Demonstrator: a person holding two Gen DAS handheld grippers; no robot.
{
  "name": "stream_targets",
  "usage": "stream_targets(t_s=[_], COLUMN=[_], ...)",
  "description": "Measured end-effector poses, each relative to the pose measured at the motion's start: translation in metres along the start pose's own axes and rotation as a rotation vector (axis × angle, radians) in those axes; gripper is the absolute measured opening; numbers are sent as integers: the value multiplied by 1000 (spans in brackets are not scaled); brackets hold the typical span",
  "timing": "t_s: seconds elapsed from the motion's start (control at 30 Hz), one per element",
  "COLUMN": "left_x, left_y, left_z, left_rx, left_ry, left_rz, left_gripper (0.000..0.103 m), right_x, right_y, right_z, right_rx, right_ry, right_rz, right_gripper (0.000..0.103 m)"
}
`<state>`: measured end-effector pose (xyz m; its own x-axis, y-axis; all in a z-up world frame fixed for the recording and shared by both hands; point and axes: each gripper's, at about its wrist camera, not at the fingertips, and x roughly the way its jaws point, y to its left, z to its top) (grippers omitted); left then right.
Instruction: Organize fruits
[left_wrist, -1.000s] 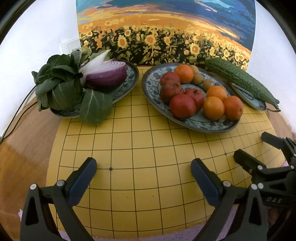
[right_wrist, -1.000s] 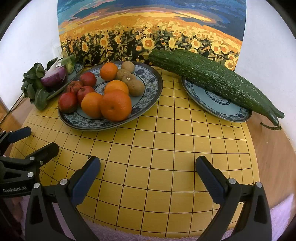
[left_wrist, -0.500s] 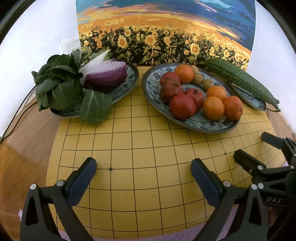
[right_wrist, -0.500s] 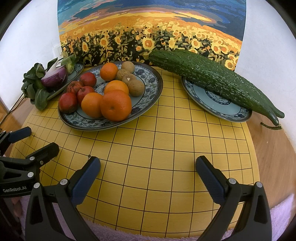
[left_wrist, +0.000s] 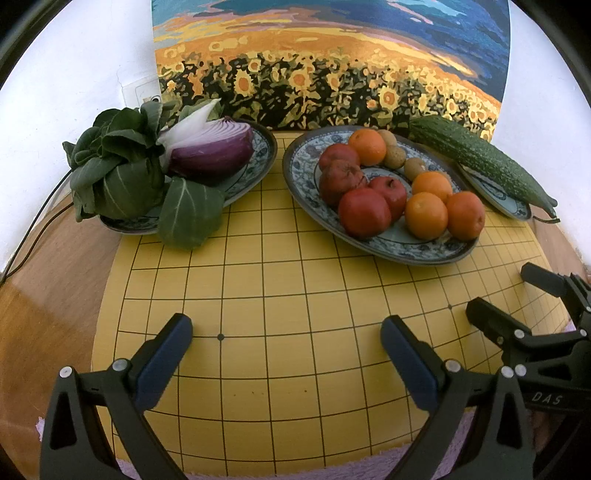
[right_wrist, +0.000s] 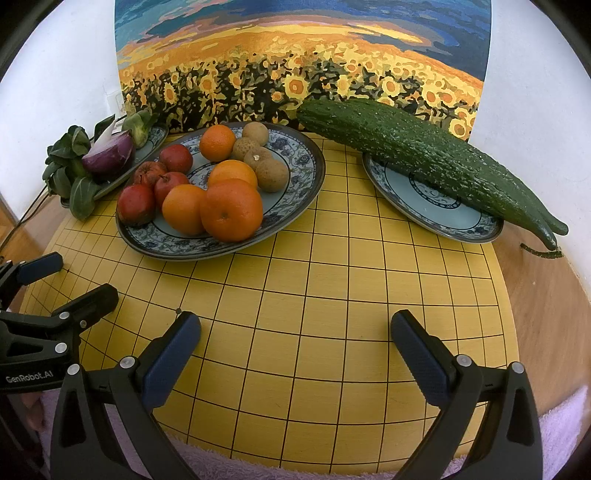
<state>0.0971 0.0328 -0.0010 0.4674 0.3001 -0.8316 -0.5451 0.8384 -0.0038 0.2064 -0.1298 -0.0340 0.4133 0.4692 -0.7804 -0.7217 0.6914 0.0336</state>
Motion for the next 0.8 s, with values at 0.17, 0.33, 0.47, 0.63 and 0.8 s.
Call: stream_targets(t_s=[0.17, 0.33, 0.47, 0.63, 0.8], left_x=[0, 0, 0, 1, 1], left_y=[0, 0, 1, 0, 0], left_z=[0, 0, 0, 1, 0], left_rx=[0, 0, 0, 0, 0], left_ry=[0, 0, 0, 0, 0], left_rz=[0, 0, 1, 1, 0], left_gripper=[103, 103, 103, 103, 103], right_x=[0, 0, -1, 1, 1], right_y=[0, -1, -1, 0, 0], right_z=[0, 0, -1, 0, 1], right_rx=[1, 0, -1, 0, -4], right_ry=[0, 0, 0, -1, 0], right_rz=[1, 1, -1, -1, -6], right_gripper=[103, 103, 103, 103, 103])
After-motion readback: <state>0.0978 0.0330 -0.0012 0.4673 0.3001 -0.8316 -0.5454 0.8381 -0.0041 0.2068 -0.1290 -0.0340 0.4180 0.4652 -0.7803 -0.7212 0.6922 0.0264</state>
